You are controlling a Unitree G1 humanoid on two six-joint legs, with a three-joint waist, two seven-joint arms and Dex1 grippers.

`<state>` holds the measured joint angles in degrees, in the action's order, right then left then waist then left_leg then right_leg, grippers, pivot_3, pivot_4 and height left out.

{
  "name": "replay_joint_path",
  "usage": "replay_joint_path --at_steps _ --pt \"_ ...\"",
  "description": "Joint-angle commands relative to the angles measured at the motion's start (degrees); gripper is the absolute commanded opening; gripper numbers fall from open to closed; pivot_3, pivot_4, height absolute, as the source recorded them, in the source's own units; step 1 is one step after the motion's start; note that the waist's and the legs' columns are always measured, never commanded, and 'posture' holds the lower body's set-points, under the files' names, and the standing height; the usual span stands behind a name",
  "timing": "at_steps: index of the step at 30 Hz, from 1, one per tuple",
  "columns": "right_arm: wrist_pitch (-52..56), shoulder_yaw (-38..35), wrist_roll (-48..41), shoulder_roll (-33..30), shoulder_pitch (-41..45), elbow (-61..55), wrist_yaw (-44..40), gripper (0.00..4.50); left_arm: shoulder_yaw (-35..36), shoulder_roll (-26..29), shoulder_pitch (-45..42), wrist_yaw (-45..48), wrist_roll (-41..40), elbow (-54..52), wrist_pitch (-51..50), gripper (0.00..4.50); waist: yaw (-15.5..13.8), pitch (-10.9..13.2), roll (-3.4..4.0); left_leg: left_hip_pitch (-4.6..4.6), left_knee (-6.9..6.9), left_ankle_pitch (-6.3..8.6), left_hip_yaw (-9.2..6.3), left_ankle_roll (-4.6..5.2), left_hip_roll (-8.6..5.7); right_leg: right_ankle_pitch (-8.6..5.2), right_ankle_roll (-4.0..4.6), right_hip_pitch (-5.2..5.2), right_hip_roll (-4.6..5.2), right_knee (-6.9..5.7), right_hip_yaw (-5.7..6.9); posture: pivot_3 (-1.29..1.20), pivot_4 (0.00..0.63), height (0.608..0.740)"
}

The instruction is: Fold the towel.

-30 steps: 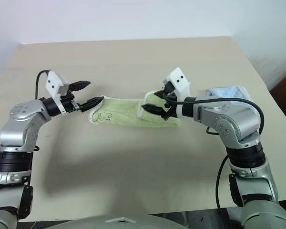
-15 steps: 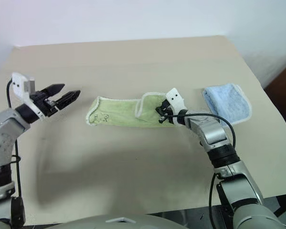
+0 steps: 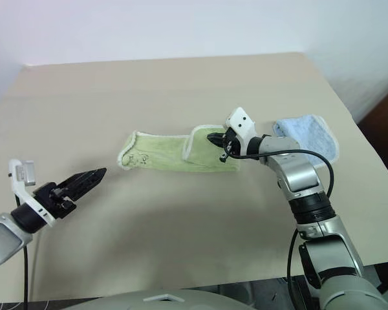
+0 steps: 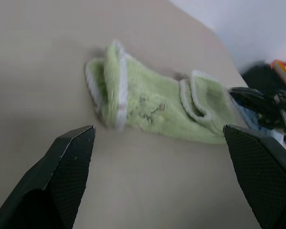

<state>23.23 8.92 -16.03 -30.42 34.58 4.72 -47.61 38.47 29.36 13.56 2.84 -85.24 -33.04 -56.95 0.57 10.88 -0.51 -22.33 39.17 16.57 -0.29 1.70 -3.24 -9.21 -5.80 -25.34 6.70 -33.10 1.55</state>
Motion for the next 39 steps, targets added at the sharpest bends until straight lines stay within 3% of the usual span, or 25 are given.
replay_joint_path --at_steps 1,4,9,15,25,28,35,39 --pt "-2.30 -2.37 -0.14 0.21 2.79 0.23 -0.83 0.03 -6.05 -2.54 0.73 -15.08 -7.99 -2.70 4.66 4.50 -0.15 -0.01 -0.03 0.02 0.01 0.00 0.00 0.00 -0.01 0.00 0.00 0.03 0.02 -0.01 0.00 0.00 0.150 0.728" --pt "-1.78 -2.68 -0.28 0.38 2.97 -0.18 -1.00 0.03 -11.04 -4.60 -0.31 -23.61 -10.51 -1.33 8.30 4.50 -0.15 -0.02 -0.04 0.03 0.01 -0.01 0.00 -0.01 -0.02 0.01 -0.01 0.02 -0.01 -0.02 -0.01 0.00 0.150 0.728" --pt "0.04 -3.26 -1.26 -0.03 1.11 -4.13 -1.14 0.03 -17.31 -6.77 -5.23 -30.22 -12.74 1.11 13.30 4.50 -0.20 -0.02 -0.02 0.00 0.00 -0.05 0.00 0.05 -0.04 0.00 0.03 0.00 -0.03 -0.03 0.00 0.00 0.150 0.728" --pt "2.62 -4.86 -1.61 -0.90 -3.04 -9.46 0.16 0.03 -21.95 -8.31 -14.50 -32.72 -11.28 10.74 15.76 4.50 -1.11 -0.02 -0.02 0.00 0.00 -0.10 0.00 0.14 -0.04 -0.01 0.04 0.01 -0.07 -0.02 0.02 0.00 0.150 0.728" --pt "7.92 -8.37 -3.11 -1.30 -7.37 -17.55 3.85 0.03 -22.59 -10.00 -25.44 -30.59 -6.96 24.41 15.93 4.50 -1.38 -0.03 -0.02 0.00 0.00 -0.11 0.00 0.16 -0.05 0.00 0.03 0.04 -0.08 0.00 0.05 0.00 0.150 0.728" --pt "8.94 -9.01 -3.49 -1.64 -8.55 -19.29 4.48 0.00 -22.83 -10.15 -26.57 -29.30 -6.12 25.71 14.82 3.94 -1.43 -0.03 -0.02 0.00 0.00 -0.11 0.00 0.16 -0.05 -0.01 0.03 0.05 -0.06 0.00 0.07 0.00 0.150 0.728" --pt "9.56 -9.47 -3.75 -2.01 -9.01 -19.91 5.25 0.00 -22.40 -10.80 -25.68 -27.85 -6.65 24.92 12.55 1.65 -1.33 -0.02 -0.04 -0.05 -0.01 -0.10 0.00 0.16 -0.04 -0.01 0.02 0.01 -0.05 0.04 0.07 0.00 0.150 0.728" --pt "9.34 -9.15 -3.73 -2.04 -9.29 -19.85 5.54 0.00 -21.93 -10.36 -24.80 -27.74 -6.32 24.40 11.58 1.65 -1.31 -0.02 -0.04 -0.06 -0.01 -0.10 0.00 0.16 -0.04 -0.01 0.02 0.00 -0.04 0.08 0.07 0.00 0.150 0.728"
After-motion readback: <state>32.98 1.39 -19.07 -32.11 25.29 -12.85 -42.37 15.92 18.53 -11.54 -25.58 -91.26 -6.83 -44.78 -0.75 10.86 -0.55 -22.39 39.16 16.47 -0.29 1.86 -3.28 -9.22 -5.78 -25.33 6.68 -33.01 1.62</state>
